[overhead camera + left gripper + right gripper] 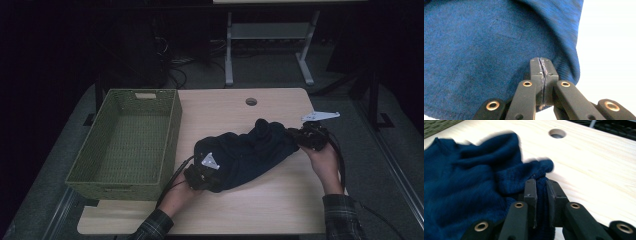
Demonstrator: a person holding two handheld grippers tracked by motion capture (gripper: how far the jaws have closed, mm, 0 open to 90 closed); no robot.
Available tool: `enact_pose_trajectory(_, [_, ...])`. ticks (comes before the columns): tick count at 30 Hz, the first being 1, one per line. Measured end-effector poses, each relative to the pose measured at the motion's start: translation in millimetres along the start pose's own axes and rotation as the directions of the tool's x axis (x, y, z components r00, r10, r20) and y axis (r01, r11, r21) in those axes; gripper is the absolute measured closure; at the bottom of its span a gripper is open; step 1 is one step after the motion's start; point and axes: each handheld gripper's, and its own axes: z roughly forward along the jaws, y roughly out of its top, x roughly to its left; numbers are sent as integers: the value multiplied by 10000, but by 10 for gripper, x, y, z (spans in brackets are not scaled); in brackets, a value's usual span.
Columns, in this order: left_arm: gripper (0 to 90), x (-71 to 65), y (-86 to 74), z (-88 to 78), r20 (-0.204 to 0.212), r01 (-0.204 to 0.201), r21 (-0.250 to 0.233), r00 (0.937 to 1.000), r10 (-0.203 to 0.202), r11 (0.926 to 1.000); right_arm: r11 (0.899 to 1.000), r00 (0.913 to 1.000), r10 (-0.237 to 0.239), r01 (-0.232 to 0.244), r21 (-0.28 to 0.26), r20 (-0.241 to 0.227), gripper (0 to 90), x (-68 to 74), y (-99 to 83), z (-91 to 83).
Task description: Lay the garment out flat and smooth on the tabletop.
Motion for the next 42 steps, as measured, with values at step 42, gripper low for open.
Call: enact_pose_trajectory(42, [894, -5, 12, 2, 11, -93, 88, 10000, 93, 9999, 9994, 9878, -322, 340, 90, -1524, 868, 699, -521, -192])
